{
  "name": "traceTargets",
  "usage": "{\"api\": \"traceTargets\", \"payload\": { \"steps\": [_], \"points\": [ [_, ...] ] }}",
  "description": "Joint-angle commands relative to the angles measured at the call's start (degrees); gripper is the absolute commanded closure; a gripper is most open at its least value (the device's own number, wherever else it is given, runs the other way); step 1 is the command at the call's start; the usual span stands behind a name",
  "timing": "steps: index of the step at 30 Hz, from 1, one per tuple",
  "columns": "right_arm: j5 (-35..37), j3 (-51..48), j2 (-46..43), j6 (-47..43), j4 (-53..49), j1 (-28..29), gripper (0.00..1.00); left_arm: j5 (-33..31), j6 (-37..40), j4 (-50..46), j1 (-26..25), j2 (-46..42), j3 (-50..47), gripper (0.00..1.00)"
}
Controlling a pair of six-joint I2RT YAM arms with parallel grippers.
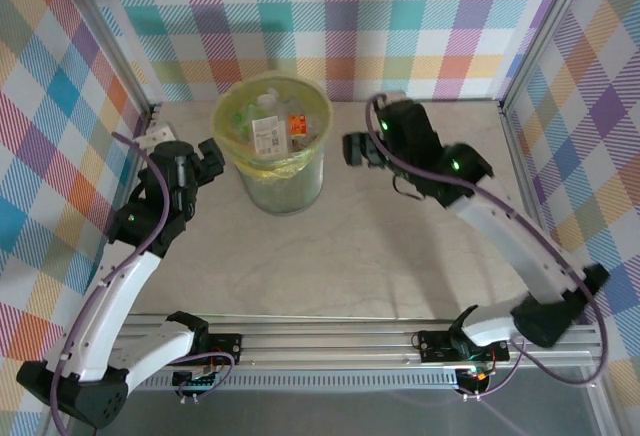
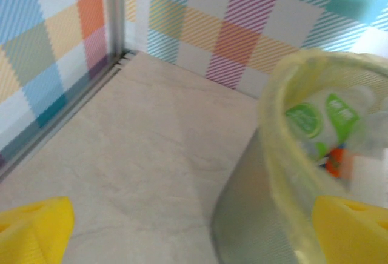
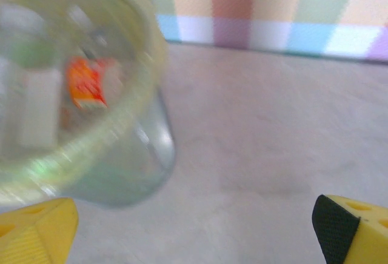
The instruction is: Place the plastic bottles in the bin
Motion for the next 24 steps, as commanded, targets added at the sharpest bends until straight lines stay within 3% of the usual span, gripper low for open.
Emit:
{"api": "traceTargets", "payload": {
  "steps": [1, 5, 12, 18, 24],
  "points": [
    [7.6, -13.08, -9.29, -2.53, 8.5, -0.79, 0.0, -4.26, 0.68, 2.12, 1.22, -4.14, -6.87, 0.0],
    [11.17, -27.6, -20.76, -3.69, 14.24, -2.95, 0.0, -9.28, 0.89, 5.73, 1.73, -9.4, -16.5, 0.0],
    [11.49, -46.67, -32.31, -7.36, 23.69, -11.43, 0.0, -8.02, 5.53, 21.81, 3.05, -13.89, -31.51, 0.0],
    [0.6, -57.68, -33.36, -10.8, 35.16, -20.23, 0.0, -1.18, 8.49, 35.82, 6.0, -10.13, -39.04, 0.0],
    [-5.07, -63.12, -26.83, -15.02, 46.74, -26.43, 0.0, 6.1, 13.78, 49.82, 9.24, -4.26, -44.38, 0.0]
  ]
}}
